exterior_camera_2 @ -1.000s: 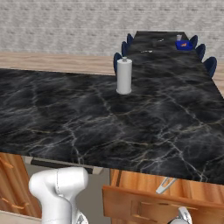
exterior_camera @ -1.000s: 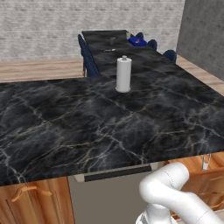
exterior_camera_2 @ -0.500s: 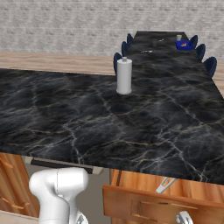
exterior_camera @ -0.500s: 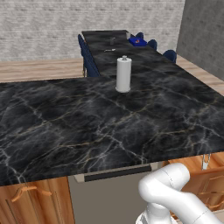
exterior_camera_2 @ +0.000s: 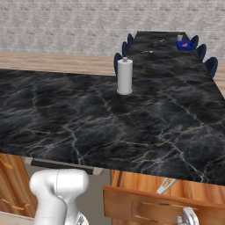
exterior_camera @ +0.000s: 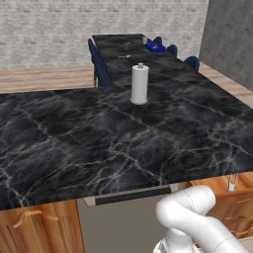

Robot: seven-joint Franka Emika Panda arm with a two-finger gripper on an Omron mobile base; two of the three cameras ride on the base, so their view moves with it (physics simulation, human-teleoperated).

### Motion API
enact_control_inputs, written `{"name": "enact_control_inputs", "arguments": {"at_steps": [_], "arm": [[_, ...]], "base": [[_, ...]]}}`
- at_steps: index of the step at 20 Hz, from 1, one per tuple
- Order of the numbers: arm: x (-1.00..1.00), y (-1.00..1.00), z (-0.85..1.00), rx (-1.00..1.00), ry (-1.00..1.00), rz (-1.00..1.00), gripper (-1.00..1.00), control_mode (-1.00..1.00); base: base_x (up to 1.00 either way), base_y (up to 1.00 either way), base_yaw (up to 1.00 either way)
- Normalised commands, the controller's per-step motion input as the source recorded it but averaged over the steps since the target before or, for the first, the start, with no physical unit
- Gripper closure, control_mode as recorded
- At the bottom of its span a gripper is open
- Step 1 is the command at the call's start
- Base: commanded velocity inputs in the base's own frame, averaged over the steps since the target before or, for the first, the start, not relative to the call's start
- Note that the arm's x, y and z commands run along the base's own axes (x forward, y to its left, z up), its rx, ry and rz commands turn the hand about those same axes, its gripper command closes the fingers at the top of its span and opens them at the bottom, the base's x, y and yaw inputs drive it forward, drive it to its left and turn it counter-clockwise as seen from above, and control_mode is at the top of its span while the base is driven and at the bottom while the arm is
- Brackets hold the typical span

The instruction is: Take the tongs from the drawer on the right and place them on the dining counter next to the tray containing the hot dog.

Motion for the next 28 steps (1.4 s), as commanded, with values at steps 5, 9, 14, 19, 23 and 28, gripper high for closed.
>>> {"name": "enact_control_inputs", "arguments": {"at_steps": [5,9,14,19,23,28], "arm": [[0.07,0.19,0.43,-0.01,-0.03,0.00,-1.00,-1.00],[0.06,0.20,0.40,0.00,0.00,0.00,-1.00,-1.00],[0.10,0.21,0.35,0.00,0.13,0.00,-1.00,-1.00],[0.34,0.21,0.18,0.00,0.22,0.00,-1.00,-1.00],[0.33,0.18,0.04,0.00,0.20,0.00,-1.00,-1.00],[0.25,0.06,0.00,0.00,0.14,0.00,-1.00,-1.00]], "base": [[0.00,0.00,0.00],[0.00,0.00,0.00],[0.00,0.00,0.00],[0.00,0.00,0.00],[0.00,0.00,0.00],[0.00,0.00,0.00]]}}
